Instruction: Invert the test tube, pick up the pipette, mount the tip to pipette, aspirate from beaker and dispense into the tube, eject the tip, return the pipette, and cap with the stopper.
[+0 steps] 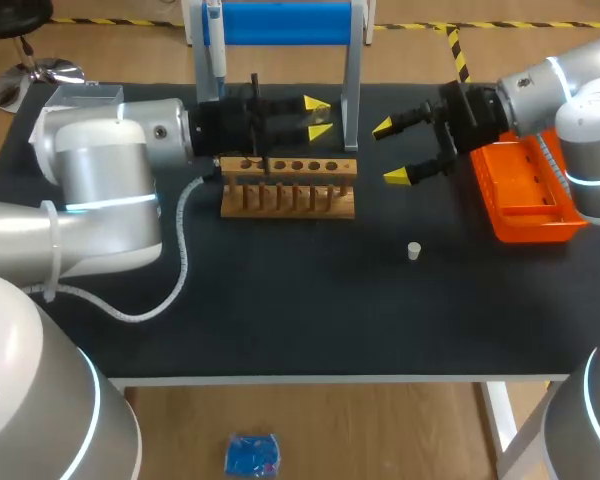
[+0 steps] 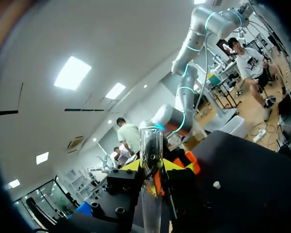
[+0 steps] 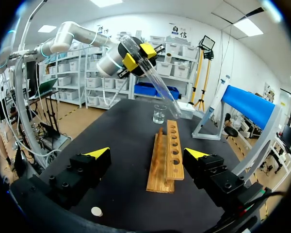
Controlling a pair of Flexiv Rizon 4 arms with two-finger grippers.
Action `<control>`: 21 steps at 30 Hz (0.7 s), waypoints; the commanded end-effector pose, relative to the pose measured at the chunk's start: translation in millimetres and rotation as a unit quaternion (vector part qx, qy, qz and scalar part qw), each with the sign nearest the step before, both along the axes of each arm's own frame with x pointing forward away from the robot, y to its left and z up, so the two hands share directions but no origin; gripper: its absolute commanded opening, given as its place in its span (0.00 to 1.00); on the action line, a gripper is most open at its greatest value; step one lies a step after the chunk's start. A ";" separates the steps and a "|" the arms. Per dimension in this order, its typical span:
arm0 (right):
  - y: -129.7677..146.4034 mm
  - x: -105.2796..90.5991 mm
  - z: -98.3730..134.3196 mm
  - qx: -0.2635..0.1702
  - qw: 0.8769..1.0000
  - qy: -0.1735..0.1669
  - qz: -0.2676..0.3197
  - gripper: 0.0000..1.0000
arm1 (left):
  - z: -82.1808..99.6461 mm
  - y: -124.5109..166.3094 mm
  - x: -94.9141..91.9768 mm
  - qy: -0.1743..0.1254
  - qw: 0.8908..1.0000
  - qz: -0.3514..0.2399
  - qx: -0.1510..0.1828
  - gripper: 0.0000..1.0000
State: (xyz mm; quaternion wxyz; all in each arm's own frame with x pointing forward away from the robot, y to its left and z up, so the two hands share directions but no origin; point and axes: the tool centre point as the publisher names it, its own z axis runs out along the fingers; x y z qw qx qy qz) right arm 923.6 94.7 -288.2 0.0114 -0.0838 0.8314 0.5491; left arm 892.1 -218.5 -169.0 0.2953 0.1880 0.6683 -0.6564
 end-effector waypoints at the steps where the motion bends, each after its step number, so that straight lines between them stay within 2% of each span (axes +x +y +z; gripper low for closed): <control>1: -0.9 0.3 -0.1 0.000 1.000 0.000 0.001 1.00 | 5.1 1.8 4.0 0.038 0.999 0.025 0.005 0.00; 6: -0.9 0.3 -0.1 0.000 1.000 0.000 0.001 1.00 | 7.5 10.4 15.3 0.095 0.994 0.048 -0.005 0.00; 9: -0.9 0.3 -0.1 0.000 1.000 0.000 0.001 1.00 | 11.1 15.7 20.8 0.123 0.991 0.056 -0.027 0.00; 15: -0.9 0.3 -0.1 0.000 1.000 0.000 0.001 1.00 | 17.0 22.8 33.3 0.179 0.981 0.068 -0.043 0.00; 16: -0.9 0.3 -0.1 0.000 1.000 0.000 0.001 1.00 | 18.4 22.4 34.4 0.180 0.981 0.066 -0.042 0.00; 19: -0.9 0.3 -0.1 0.000 1.000 0.000 0.001 1.00 | 21.9 21.9 39.7 0.217 0.972 0.067 -0.053 0.00; 20: -0.9 0.3 -0.1 0.000 1.000 0.000 0.001 1.00 | 21.6 22.4 42.7 0.248 0.965 0.077 -0.048 0.00; 21: -0.9 0.3 -0.1 0.000 1.000 0.000 0.001 1.00 | 20.1 22.4 45.8 0.258 0.962 0.078 -0.043 0.00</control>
